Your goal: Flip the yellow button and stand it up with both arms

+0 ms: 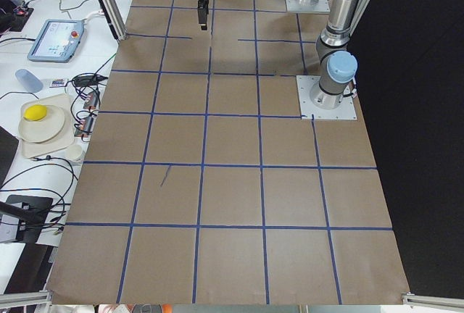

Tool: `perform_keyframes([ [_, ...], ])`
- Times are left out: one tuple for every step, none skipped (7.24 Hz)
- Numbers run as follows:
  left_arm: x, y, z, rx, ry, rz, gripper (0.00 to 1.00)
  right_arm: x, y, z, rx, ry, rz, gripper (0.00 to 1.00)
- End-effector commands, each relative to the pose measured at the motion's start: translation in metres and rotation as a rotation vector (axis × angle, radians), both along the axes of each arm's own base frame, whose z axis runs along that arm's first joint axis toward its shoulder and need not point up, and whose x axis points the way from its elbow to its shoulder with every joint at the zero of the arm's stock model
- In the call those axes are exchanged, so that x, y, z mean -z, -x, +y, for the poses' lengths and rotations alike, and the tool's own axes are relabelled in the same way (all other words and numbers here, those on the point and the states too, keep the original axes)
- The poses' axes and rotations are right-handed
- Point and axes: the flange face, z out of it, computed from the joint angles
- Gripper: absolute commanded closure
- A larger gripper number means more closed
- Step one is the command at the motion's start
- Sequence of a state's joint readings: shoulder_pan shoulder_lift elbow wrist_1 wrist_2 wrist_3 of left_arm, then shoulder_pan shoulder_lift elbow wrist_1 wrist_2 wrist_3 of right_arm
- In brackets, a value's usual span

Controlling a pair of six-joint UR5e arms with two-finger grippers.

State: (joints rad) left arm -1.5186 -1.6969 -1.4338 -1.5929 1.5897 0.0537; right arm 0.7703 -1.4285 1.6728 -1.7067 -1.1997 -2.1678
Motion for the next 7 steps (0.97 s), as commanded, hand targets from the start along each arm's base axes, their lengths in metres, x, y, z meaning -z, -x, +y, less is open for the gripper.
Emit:
perform_keyframes([
  [-0.001, -0.001, 0.0, -0.002, 0.002, 0.0, 0.0, -0.082, -0.099, -0.052, 0.125, -0.044, -0.001, 0.01],
  [-0.001, -0.001, 0.0, 0.0, 0.002, 0.002, 0.0, -0.106, -0.151, -0.07, 0.234, -0.071, -0.017, 0.01],
  [-0.002, 0.0, 0.001, 0.0, 0.002, 0.003, 0.0, -0.117, -0.192, -0.078, 0.324, -0.106, -0.029, 0.01],
  [-0.003, 0.0, 0.002, 0.0, 0.004, 0.003, 0.0, -0.123, -0.226, -0.079, 0.446, -0.154, -0.058, 0.01],
  [-0.001, -0.001, 0.001, -0.002, 0.001, 0.005, 0.0, -0.135, -0.259, -0.074, 0.572, -0.192, -0.081, 0.01],
  [-0.001, -0.001, 0.001, -0.002, 0.001, 0.007, 0.0, -0.138, -0.292, -0.071, 0.639, -0.214, -0.029, 0.01],
  [-0.001, 0.0, 0.001, 0.0, 0.001, 0.007, 0.0, -0.143, -0.318, -0.068, 0.701, -0.217, 0.039, 0.01],
])
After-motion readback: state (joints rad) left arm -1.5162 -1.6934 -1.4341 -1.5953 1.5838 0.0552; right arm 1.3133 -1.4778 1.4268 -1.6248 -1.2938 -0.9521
